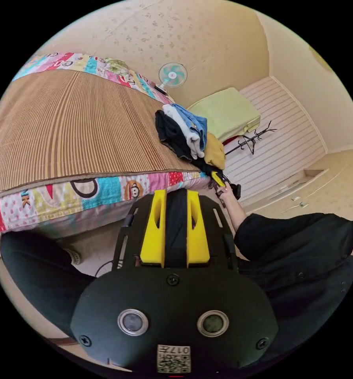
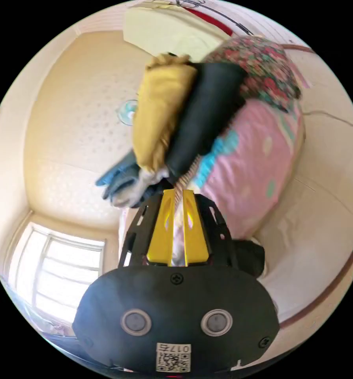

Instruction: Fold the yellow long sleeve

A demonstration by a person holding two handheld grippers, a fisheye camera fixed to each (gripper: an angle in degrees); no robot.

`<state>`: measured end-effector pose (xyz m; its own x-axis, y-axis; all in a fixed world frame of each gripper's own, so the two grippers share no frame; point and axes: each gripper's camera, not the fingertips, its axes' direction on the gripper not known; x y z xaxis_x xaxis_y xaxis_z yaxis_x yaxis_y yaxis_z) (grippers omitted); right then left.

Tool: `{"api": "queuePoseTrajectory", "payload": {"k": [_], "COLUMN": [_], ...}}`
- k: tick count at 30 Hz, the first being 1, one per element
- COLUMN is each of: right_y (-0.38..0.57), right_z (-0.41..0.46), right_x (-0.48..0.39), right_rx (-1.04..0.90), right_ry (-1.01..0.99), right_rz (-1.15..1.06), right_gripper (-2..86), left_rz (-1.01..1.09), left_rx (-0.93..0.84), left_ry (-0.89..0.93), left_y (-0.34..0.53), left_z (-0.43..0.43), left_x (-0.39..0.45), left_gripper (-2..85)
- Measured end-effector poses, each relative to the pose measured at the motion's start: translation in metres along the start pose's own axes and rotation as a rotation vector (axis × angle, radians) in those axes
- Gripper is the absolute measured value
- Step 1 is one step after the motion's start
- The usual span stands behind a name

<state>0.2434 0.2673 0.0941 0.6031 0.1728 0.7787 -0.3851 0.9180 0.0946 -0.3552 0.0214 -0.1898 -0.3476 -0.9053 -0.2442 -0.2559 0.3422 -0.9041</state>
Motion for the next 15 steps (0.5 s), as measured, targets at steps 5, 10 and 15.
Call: {"api": "queuePoseTrajectory", "payload": {"k": [5, 10, 15], "right_y": [0.123, 0.210, 0.323], "right_z": [0.084, 0.232, 0.362], "right_x": [-0.125, -0.291, -0.350], "right_rx": [-0.157, -0.559, -0.564], "right_ry": [0.066, -0.017, 0.216], "right_rz": [-0.538, -0.933, -1.059], "right_gripper": [0.8, 0.5, 0.5], "left_rz": [-0.144, -0.109, -0.245], "left_rx": [0.165, 0.405, 0.416], "left_ry": [-0.127, -0.275, -0.276], "left_y": [0.003, 0.021, 0.037], "left_z": [-0.038, -0.084, -0.109], "left_x": [-0.046, -0.052, -0.094], "left_gripper": [2.4, -0.2, 4.2]}}
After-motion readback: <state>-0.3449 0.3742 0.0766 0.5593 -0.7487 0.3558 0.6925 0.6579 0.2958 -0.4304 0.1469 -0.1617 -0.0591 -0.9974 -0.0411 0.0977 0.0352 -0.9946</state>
